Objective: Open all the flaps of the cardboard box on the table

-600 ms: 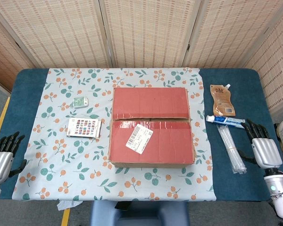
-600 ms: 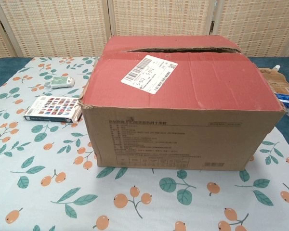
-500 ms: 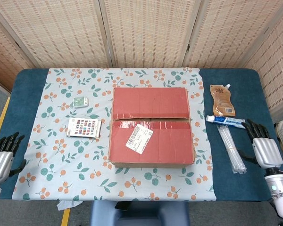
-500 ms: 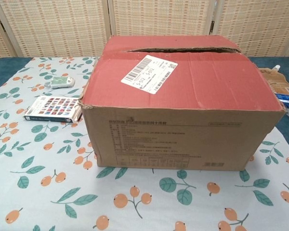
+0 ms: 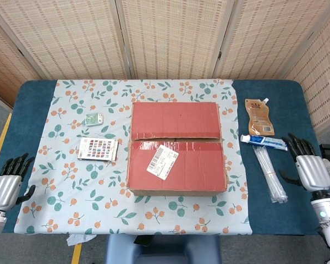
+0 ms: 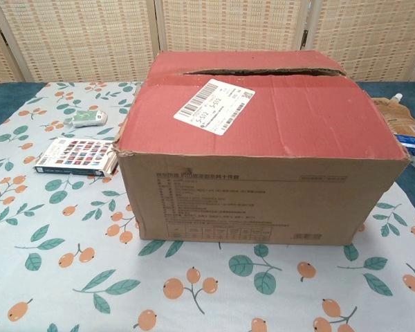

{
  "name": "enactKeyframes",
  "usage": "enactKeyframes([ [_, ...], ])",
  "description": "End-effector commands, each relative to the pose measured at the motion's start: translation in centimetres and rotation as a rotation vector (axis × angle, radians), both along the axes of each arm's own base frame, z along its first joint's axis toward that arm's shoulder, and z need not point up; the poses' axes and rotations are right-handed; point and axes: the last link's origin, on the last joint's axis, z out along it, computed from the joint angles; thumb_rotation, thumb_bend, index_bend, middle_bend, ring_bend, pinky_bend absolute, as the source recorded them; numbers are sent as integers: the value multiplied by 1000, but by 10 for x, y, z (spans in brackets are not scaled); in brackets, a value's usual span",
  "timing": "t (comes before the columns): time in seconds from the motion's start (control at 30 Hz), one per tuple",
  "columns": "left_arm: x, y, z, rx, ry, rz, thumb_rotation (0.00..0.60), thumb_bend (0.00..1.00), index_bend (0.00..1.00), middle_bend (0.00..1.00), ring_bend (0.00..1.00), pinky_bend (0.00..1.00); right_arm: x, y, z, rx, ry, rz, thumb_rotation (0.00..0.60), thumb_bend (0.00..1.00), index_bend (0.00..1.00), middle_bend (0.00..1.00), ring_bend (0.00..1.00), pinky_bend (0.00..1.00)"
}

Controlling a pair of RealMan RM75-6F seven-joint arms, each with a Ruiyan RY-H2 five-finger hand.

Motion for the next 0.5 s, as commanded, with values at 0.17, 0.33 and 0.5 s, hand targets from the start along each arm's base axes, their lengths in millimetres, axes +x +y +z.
enactKeyframes([
  [0.17,-3,1,5,12,-23,20,600,460,14,0,0,0,54,-49,10,36,44,114,600,367,0,0,0,0],
  [0.33,-3,1,8,28,-25,23,600,460,17,0,0,0,83,-76,-4,48,84,161,600,367,0,0,0,0],
  [0.5,-4,-1,12,31,-45,25,600,460,17,0,0,0,112,-91,-21,89,76,209,600,367,9,0,0,0],
])
